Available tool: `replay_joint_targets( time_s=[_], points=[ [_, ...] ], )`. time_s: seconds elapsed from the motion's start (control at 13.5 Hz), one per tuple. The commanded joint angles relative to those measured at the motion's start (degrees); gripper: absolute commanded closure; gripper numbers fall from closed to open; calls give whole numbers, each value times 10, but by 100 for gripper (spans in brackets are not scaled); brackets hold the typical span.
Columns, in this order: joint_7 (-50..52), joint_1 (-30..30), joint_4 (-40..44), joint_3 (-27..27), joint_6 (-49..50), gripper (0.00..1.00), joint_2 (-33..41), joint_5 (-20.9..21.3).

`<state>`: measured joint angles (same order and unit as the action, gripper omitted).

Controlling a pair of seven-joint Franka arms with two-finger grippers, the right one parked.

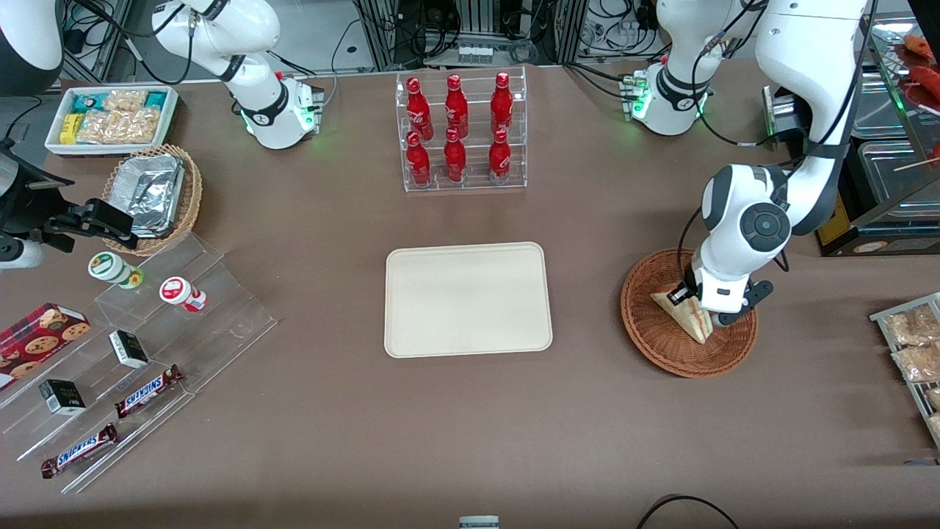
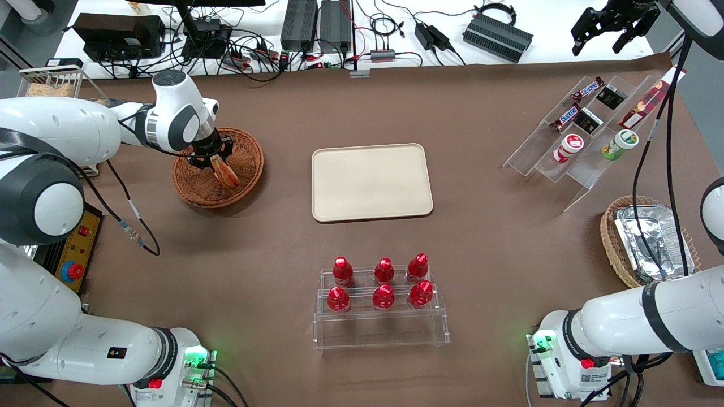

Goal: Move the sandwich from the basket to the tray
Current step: 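Lower the left gripper onto the wrapped sandwich and close on it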

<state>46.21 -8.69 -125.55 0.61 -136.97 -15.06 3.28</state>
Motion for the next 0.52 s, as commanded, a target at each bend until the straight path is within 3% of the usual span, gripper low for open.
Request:
replay_joint_targets(
  time_s=[0.0,0.44],
  points=[
    [4,-4,20,-2,63,100,37,12],
    [4,-65,111,3,178,100,31,11]
  ],
)
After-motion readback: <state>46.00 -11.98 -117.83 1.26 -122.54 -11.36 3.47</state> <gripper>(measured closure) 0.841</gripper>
